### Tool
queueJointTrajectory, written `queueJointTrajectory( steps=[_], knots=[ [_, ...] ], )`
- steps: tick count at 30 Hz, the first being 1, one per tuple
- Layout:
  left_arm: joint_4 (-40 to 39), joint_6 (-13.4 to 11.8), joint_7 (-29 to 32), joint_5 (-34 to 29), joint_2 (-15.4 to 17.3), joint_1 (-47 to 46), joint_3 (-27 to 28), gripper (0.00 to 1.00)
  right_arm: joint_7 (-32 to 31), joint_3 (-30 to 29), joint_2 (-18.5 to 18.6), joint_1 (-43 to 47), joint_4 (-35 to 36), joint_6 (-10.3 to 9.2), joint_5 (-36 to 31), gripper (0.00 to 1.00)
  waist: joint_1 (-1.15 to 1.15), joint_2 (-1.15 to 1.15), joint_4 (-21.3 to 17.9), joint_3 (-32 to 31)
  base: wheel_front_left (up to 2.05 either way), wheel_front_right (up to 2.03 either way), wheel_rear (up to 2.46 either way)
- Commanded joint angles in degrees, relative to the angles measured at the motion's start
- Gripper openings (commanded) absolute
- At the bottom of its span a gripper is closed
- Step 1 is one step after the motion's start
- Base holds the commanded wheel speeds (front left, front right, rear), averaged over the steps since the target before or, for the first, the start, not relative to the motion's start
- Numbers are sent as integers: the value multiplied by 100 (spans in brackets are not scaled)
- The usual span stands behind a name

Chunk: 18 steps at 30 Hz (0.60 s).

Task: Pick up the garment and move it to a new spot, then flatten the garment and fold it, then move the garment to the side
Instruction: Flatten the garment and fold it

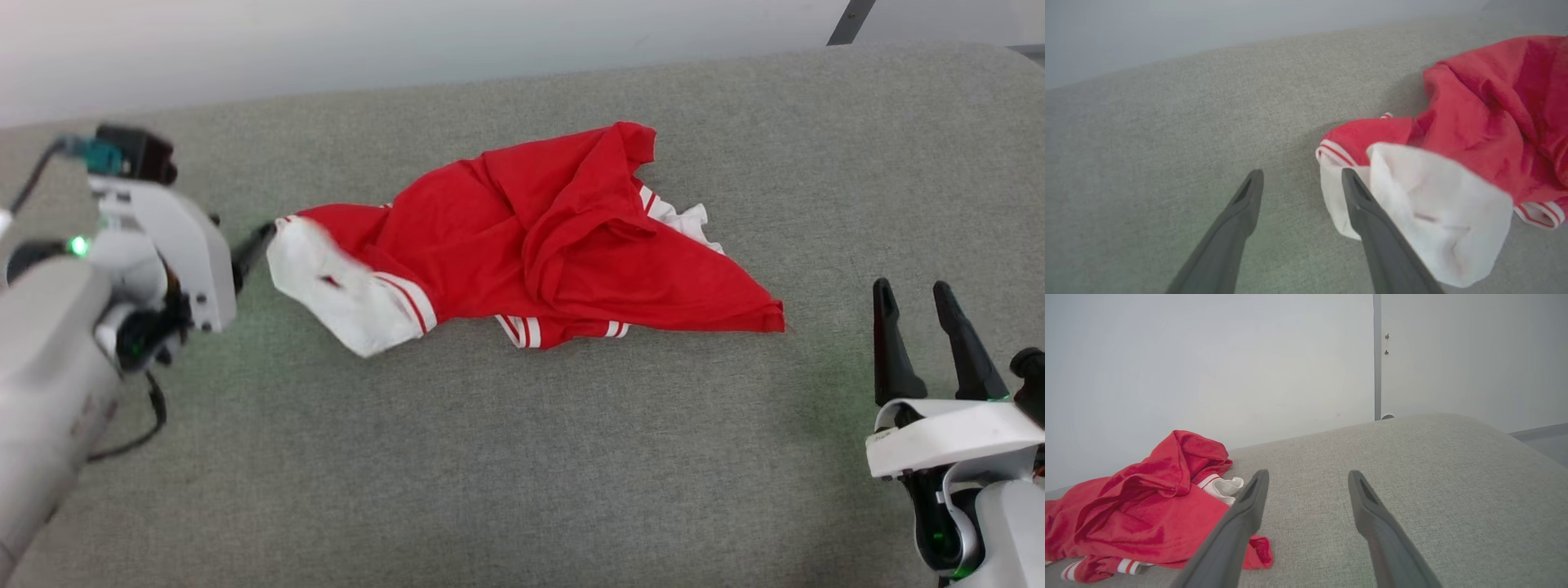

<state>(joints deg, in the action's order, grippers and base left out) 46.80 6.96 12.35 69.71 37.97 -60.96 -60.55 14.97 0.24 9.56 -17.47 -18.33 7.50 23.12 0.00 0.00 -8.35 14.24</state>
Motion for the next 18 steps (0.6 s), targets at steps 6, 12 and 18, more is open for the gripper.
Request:
queueJointTrajectory(
  steps=[6, 12, 18],
  knots=[
    [-195, -526, 739, 348, -210, -381, 178, 100, 28, -27, -53, 114, -8, -2, 14, 100, 0, 0, -27, 18, 0, 0, 0],
    [-626, -1133, 2030, 411, -68, -502, -99, 100, 28, -9, -107, 95, -20, -2, 23, 100, 0, 0, -96, 49, 0, 0, 0],
    [-896, -1388, 2330, 466, 272, -392, -105, 100, 28, 55, -132, 2, -15, -2, 57, 100, 0, 0, -226, 160, 0, 0, 0]
  ],
)
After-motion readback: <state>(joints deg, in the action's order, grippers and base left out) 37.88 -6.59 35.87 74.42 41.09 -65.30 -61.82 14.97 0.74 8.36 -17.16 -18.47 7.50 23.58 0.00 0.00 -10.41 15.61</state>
